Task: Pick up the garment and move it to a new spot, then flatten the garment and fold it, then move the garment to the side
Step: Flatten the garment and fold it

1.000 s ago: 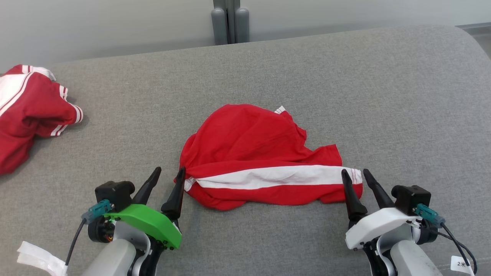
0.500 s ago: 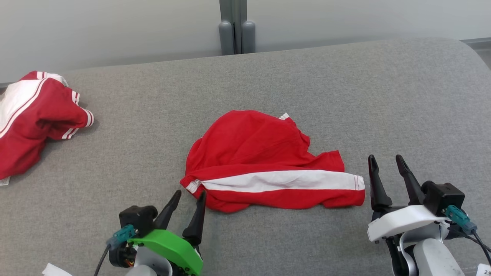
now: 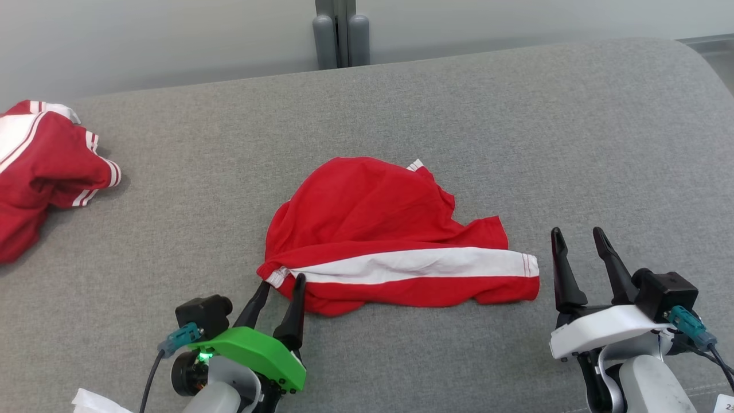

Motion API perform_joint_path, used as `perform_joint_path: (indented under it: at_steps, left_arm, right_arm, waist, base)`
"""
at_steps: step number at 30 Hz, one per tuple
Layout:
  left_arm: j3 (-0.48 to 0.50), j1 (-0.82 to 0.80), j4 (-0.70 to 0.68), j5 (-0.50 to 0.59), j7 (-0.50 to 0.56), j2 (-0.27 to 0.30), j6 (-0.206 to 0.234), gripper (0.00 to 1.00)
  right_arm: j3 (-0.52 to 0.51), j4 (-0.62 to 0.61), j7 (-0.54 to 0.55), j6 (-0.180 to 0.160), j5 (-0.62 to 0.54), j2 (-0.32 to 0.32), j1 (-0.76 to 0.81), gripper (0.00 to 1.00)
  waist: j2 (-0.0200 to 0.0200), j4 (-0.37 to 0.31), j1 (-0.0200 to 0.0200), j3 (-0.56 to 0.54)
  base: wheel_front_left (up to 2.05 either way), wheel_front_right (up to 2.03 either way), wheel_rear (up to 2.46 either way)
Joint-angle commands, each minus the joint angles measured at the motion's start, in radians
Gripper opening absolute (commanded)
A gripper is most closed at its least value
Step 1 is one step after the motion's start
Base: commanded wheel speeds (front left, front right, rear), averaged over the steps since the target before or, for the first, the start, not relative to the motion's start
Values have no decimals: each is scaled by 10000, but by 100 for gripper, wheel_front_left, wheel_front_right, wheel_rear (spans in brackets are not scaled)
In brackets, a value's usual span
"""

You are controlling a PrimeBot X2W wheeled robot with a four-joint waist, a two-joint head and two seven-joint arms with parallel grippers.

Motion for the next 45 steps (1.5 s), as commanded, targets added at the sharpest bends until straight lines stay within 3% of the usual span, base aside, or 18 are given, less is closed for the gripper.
perform_joint_path:
  at_steps: [1, 3, 6, 9, 10, 18, 21, 24, 25, 27, 29, 30, 31, 35, 39, 45]
  left_arm:
    - [31, -162, 94, -47, -74, 14, -74, 100]
    - [26, -209, 160, -21, -110, -21, -126, 100]
    - [18, -249, 146, 42, -196, -61, -185, 86]
    - [17, -277, 15, 114, -304, -75, -290, 47]
    - [-5, -260, -18, 149, -315, -78, -294, 44]
    - [-56, -174, -437, 112, -335, -155, -240, 50]
    - [94, -172, -376, -64, -356, -229, -224, 62]
    - [472, -77, -266, -481, -402, -384, -333, 85]
    - [610, -35, -219, -677, -414, -434, -371, 86]
    - [878, 58, -128, -1044, -425, -559, -528, 82]
    - [1031, 109, 16, -1332, -425, -621, -670, 65]
    - [1090, 111, 78, -1420, -428, -646, -715, 53]
    - [1158, 121, 145, -1538, -436, -670, -790, 48]
    - [1206, 249, 278, -1735, -452, -698, -1061, 46]
    - [1168, 379, 336, -1792, -440, -595, -1201, 53]
    - [1170, 85, 587, -1754, -463, -694, -1201, 47]
  right_arm:
    - [-43, -11, -32, 1, -24, -19, -90, 100]
    - [-67, -3, -32, 1, -20, -19, -92, 100]
    - [-102, 6, -32, 1, 12, -20, -121, 100]
    - [-129, 1, -32, 1, 36, -20, -121, 100]
    - [-132, 2, -32, 1, 51, -20, -121, 100]
    - [-134, 15, -33, 1, 83, -20, -139, 100]
    - [-102, 4, -33, 1, 106, -20, -163, 100]
    - [-72, 8, -33, 1, 110, -20, -171, 100]
    - [-75, 11, -33, 1, 116, -20, -178, 100]
    - [-93, 13, -33, 1, 120, -19, -184, 100]
    - [-116, 18, -33, 1, 107, -20, -180, 100]
    - [-121, 20, -33, 1, 104, -20, -177, 100]
    - [-125, 18, -33, 1, 101, -20, -176, 100]
    - [-141, -2, -33, 1, 122, -19, -195, 100]
    - [-177, 13, -33, 1, 120, -20, -176, 100]
    - [-159, 1, -33, 1, 104, -20, -138, 100]
  waist:
    - [-1, -60, 0, 59]
    - [-1, -87, 0, 83]
    - [-1, -107, 0, 107]
    - [-1, -105, 0, 112]
    - [-1, -106, 0, 112]
    - [-1, -73, 0, 123]
    - [-1, -89, 0, 135]
    - [-1, -125, 0, 146]
    - [-1, -140, 0, 149]
    - [-1, -164, 0, 154]
    - [-1, -181, 0, 159]
    - [-1, -190, 0, 158]
    - [-1, -200, 0, 158]
    - [-1, -227, 0, 173]
    - [-1, -217, 0, 179]
    - [-1, -184, 0, 151]
  base:
    - [0, 0, 0]
    - [0, 0, 0]
    - [0, 0, 0]
    - [0, 0, 0]
    - [0, 0, 0]
    - [0, 0, 0]
    - [0, 0, 0]
    - [0, 0, 0]
    - [0, 0, 0]
    - [0, 0, 0]
    - [0, 0, 0]
    - [0, 0, 0]
    - [0, 0, 0]
    - [0, 0, 0]
    - [0, 0, 0]
    - [0, 0, 0]
